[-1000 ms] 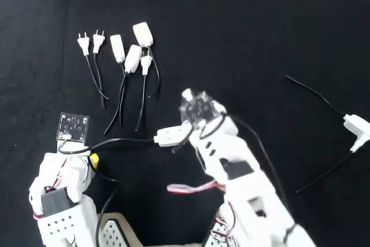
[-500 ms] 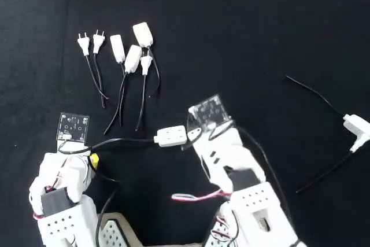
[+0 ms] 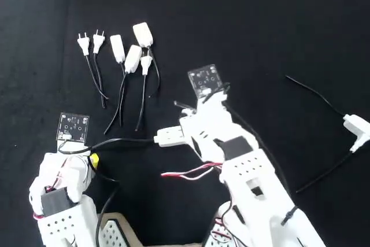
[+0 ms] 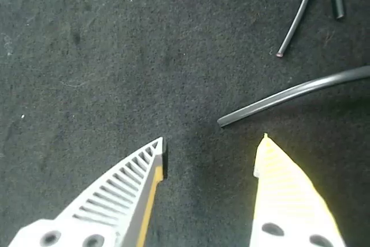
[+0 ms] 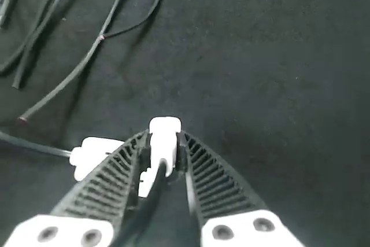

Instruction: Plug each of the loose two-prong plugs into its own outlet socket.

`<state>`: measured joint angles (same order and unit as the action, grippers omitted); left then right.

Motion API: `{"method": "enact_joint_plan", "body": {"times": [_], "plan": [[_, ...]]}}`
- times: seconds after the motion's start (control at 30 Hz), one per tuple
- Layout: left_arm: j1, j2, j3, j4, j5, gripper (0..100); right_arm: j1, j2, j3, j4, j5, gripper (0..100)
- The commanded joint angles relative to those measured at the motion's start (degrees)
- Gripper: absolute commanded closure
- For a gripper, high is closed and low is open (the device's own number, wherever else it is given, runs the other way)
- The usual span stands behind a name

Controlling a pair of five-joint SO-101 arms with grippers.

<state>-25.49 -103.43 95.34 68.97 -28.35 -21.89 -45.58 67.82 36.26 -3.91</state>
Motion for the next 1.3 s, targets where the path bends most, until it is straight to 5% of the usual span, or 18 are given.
{"method": "enact_joint_plan", "body": {"times": [0.0, 0.37, 0.63, 1.0, 1.27], "plan": [[0.57, -0.18, -0.40, 0.44, -0.35, 74, -1.85, 0.75, -4.35, 1.41, -1.49, 98.8], [0.57, -0.18, -0.31, 0.44, -0.35, 74, -3.16, 21.76, -10.51, -2.81, -1.14, 98.7], [0.57, -0.18, -0.31, 0.44, -0.35, 74, -2.02, 20.88, -9.45, -1.93, -1.05, 98.7], [0.57, -0.18, -0.31, 0.53, -2.11, 74, -2.29, 5.93, -11.91, 13.63, -1.41, 98.7], [0.57, -0.18, -0.31, 0.53, -2.11, 74, -9.58, 4.97, -9.45, 15.21, -5.98, 98.7]]}}
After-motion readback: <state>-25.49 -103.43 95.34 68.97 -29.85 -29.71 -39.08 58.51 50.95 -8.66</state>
